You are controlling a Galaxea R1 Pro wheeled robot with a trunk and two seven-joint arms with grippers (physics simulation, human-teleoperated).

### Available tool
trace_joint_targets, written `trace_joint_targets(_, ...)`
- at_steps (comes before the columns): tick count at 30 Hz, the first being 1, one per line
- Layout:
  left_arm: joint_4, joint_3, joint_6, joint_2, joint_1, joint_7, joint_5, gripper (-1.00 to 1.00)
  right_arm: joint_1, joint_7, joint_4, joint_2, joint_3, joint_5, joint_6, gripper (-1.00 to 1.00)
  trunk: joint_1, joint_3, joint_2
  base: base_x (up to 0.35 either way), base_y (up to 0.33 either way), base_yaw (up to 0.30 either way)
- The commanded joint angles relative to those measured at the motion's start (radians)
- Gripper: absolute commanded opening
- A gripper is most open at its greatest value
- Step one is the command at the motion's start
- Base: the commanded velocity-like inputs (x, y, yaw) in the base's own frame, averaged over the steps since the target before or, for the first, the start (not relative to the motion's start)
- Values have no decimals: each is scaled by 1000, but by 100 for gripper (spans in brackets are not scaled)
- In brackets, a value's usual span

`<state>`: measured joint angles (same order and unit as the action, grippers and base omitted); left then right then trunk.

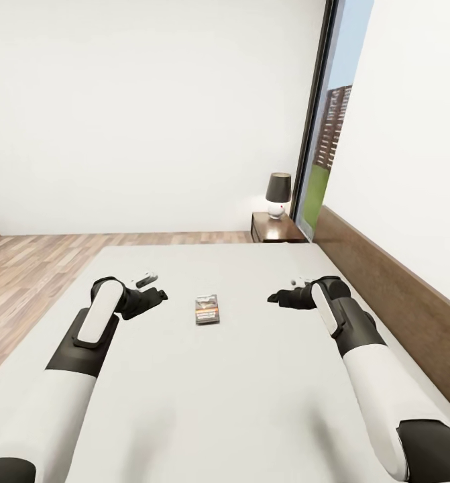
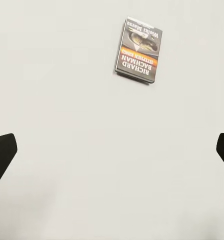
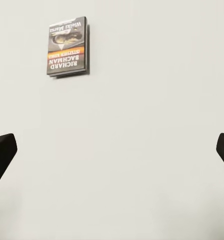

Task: In the bedroom, move the book from the bed onto either nightstand, and place the two sandals side by side next to the bed.

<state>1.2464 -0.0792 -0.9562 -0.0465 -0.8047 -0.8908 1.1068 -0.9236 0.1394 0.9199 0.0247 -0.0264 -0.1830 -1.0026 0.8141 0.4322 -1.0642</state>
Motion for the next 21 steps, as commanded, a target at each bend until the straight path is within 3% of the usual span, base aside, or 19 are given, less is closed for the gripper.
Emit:
trace_joint_targets(1,1,-2,-1,-1,0,-10,9,100,0,-3,3,1,-3,-5,-2,100,0,1,-1,0,0,-5)
trace_joint_targets(16,4,-8,-5,-6,2,-11,2,100,16,5,100,-4,-10,-4,27,100,0,5,-1,0,0,-1)
trace_joint_targets(21,4,-8,-6,-5,2,-13,-2,100,19,6,107,-8,-33,-2,26,100,0,11,-1,0,0,17)
